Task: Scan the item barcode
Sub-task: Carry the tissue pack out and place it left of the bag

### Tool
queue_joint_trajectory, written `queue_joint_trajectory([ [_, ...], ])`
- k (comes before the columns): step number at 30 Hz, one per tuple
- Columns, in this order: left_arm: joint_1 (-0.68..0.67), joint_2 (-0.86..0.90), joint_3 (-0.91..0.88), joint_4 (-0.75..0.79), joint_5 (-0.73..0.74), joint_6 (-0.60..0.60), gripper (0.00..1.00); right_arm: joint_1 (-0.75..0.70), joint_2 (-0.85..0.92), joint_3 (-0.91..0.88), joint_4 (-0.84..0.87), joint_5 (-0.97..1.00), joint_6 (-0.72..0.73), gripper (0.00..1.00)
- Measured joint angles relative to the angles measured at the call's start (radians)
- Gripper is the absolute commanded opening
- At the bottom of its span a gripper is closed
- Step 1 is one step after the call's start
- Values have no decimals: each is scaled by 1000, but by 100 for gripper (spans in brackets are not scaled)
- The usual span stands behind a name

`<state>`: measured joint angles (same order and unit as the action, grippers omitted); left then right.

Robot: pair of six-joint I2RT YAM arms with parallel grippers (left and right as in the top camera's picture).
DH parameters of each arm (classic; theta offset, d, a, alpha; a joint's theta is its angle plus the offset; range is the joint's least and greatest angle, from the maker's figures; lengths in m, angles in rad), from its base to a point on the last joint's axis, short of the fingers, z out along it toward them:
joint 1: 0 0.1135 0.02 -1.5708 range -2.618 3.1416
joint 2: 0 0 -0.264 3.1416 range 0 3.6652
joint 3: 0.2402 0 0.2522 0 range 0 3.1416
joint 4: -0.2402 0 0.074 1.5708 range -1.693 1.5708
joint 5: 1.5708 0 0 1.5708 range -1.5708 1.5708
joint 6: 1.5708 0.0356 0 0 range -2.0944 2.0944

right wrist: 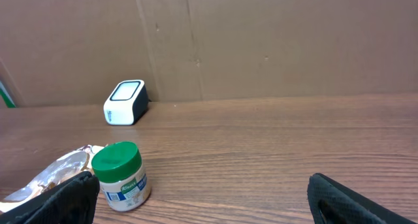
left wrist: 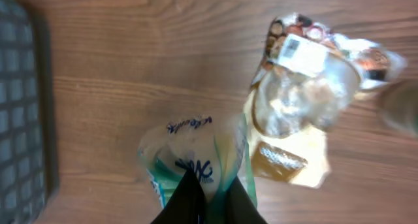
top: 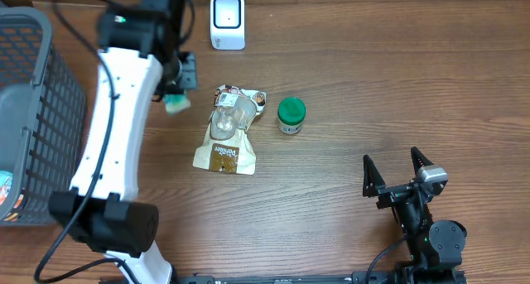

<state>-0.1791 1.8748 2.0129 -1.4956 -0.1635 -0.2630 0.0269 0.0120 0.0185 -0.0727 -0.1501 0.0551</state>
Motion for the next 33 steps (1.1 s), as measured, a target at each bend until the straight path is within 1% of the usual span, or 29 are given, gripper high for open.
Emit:
queue_joint_trajectory([
  [4,0,9,-222,187,-27,68,4,0,0,0,0,0,0,100],
  [7,0,13,-352,333,-37,131,4,0,-1,0,0,0,1,100],
  [11,0,13,-480,476,-41,206,4,0,-1,0,0,0,1,100],
  [16,0,13,-585,626,-43,269,4,0,-1,0,0,0,0,100],
  [22,0,13,-682,742,-43,299,4,0,-1,0,1,0,0,100],
  [28,0,13,-709,783,-42,300,5,0,-1,0,0,0,1,100],
  [29,0,13,-710,783,-37,301,9,0,-1,0,0,0,1,100],
  [30,0,13,-711,785,-29,301,15,0,-1,0,0,0,0,100],
  [32,0,13,-711,790,-3,311,38,0,-1,0,0,0,0,100],
  [33,0,13,-711,796,11,314,48,0,-1,0,1,0,0,100],
])
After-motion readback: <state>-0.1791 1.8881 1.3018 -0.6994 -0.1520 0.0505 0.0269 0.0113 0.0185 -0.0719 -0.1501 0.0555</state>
